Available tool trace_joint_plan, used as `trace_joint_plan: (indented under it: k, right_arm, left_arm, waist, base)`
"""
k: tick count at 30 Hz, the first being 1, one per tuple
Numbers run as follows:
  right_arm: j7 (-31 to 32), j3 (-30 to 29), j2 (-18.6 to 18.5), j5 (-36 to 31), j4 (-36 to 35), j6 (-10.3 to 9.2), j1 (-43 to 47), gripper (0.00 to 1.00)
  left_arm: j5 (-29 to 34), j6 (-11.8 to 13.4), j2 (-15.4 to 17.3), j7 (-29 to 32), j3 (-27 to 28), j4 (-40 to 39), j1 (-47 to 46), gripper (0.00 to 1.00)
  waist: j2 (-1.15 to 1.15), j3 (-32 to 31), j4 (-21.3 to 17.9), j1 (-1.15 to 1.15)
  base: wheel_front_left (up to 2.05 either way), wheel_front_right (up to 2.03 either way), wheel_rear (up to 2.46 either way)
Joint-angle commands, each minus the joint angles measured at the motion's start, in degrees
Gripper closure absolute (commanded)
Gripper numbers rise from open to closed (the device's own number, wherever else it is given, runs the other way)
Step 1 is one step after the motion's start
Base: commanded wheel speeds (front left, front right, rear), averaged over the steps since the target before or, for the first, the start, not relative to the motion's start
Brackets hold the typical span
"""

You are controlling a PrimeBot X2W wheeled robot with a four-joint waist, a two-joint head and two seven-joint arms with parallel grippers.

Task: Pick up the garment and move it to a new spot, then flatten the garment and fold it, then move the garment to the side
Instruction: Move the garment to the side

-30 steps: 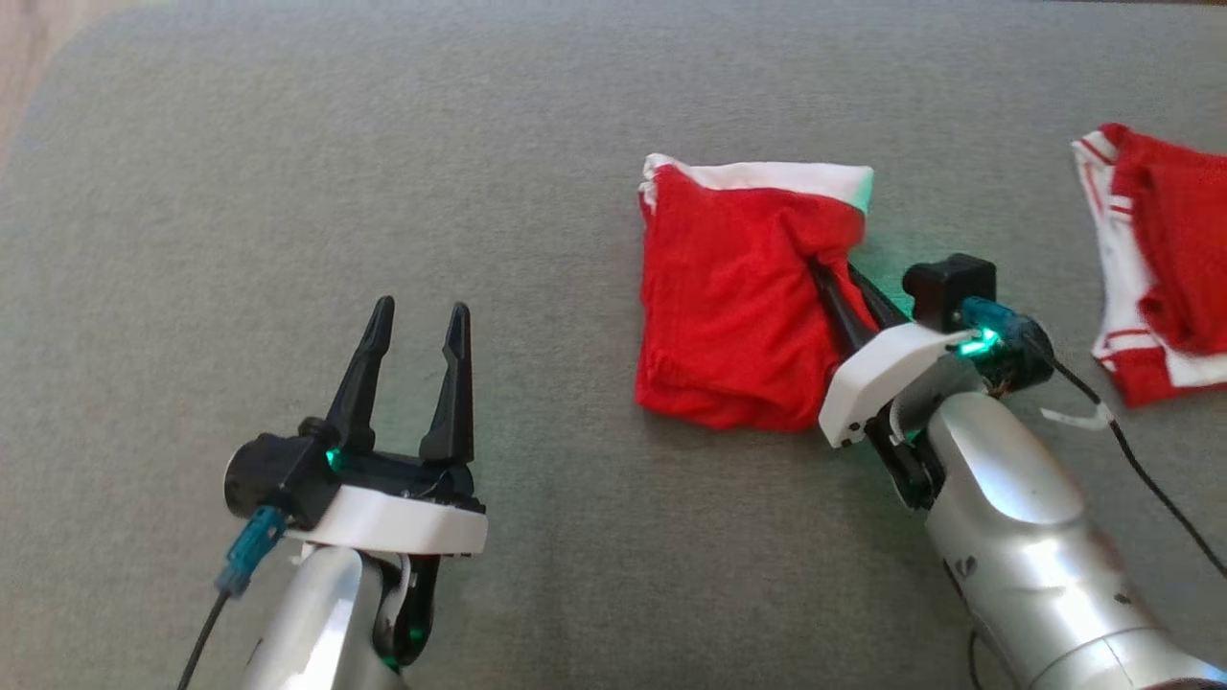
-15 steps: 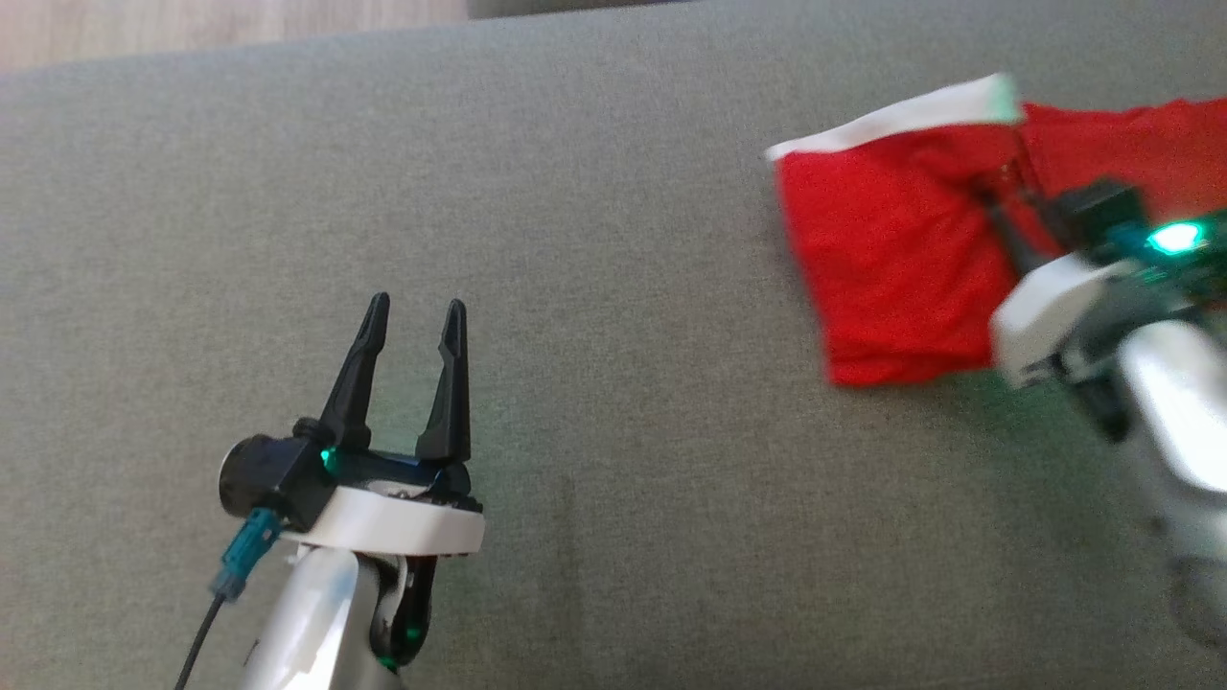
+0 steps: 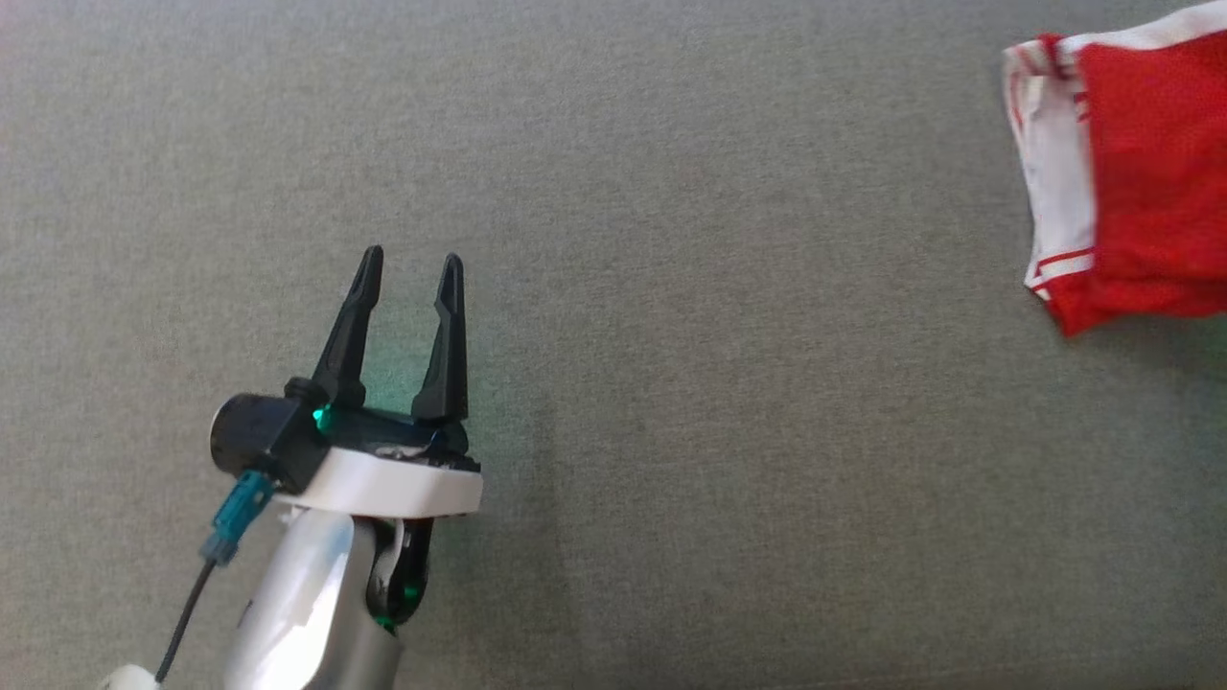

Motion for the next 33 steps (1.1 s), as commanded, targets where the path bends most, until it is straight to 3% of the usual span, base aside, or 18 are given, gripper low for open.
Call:
trace_joint_plan:
  k: [1,6,13,14,15,24,33]
  right_arm:
    - [0.1,-1.8,-3.3,-0.2,-0.4,0.42,0.2,1.0]
    - [1.1,-5.3,-4.0,-1.1,1.3,0.42,1.0,1.0]
    - [2.2,-9.6,-1.9,-3.0,2.9,0.42,1.3,1.0]
    - [2.0,-10.3,-1.5,-3.5,2.9,0.42,1.3,0.62]
    - [2.0,-11.0,-0.9,-3.9,2.8,0.42,1.2,0.0]
    - [-1.2,-13.1,5.0,-5.7,-2.7,0.42,0.5,0.0]
    - [-8.1,-11.3,18.7,-3.0,-16.1,0.42,1.6,0.0]
  left_arm:
    - [0.6,-0.2,0.3,-0.5,1.4,-1.8,-2.1,0.0]
    - [0.7,-0.3,0.4,-0.5,1.9,-1.8,-3.3,0.0]
    - [0.5,-0.3,0.7,-0.5,1.5,-1.6,-4.1,0.0]
    - [0.4,-0.3,0.8,-0.5,1.5,-1.6,-4.1,0.0]
    - [0.4,-0.3,0.9,-0.5,1.5,-1.5,-4.2,0.0]
    - [0.8,-0.3,1.0,-0.5,2.9,-2.3,-3.8,0.0]
    - [1.5,-0.3,0.8,-0.5,5.1,-3.2,-1.3,0.0]
  waist:
    - [0.0,1.4,0.8,0.0]
    - [0.0,3.6,1.7,0.0]
    - [0.0,4.6,2.1,0.0]
    - [0.0,4.6,2.1,0.0]
    - [0.0,4.6,2.1,0.0]
    - [0.0,0.9,0.8,0.0]
    - [0.0,-5.5,-1.2,0.0]
  base:
    - [0.0,0.0,0.0]
    - [0.0,0.0,0.0]
    - [0.0,0.0,0.0]
    - [0.0,0.0,0.0]
    - [0.0,0.0,0.0]
    - [0.0,0.0,0.0]
    - [0.0,0.0,0.0]
